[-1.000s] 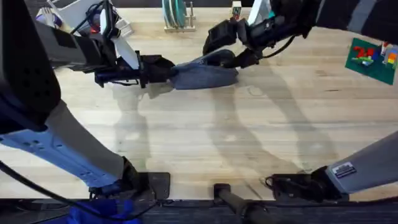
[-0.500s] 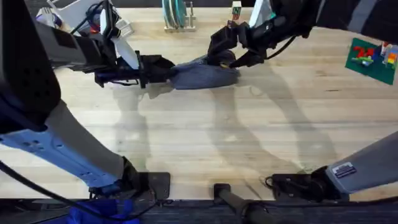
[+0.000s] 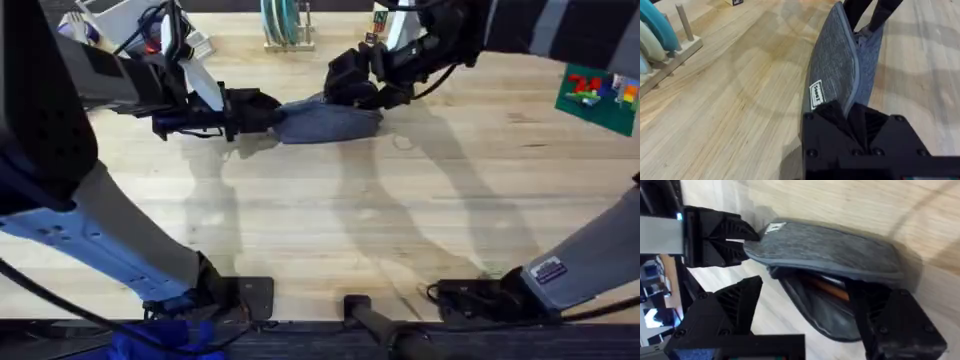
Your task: Unzip the bag, pick up the pens from the table one at a time and place them inside, then zip the bag closed.
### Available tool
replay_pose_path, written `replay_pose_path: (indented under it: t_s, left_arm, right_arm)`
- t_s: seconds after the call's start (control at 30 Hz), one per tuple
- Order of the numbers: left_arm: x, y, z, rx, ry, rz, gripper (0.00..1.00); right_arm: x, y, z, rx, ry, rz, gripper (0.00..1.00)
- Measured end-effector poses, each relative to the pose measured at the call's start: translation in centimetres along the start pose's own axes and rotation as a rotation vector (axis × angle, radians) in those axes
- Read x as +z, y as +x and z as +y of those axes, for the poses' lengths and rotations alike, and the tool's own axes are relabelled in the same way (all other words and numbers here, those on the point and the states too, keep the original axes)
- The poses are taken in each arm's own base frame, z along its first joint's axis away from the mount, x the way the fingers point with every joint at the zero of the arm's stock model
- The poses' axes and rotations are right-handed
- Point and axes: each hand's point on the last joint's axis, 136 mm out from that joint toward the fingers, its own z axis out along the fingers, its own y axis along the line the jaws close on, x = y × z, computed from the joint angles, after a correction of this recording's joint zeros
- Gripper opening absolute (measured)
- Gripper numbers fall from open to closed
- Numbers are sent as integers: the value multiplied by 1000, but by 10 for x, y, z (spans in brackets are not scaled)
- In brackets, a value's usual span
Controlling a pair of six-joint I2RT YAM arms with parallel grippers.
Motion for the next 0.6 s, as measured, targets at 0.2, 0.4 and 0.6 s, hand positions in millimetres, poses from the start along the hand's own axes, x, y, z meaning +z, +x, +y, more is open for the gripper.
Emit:
replay_pose_path:
  t_s: [0.2,0.4,0.6]
  left_arm:
    - [0,0,0,0,0,0,41]
    - [0,0,0,0,0,0,41]
    - [0,0,0,0,0,0,41]
  right_arm:
    - [6,-3,13,-29,-25,-16,996]
    - [10,-4,18,-22,-35,-20,996]
    - [25,-4,18,2,-74,2,996]
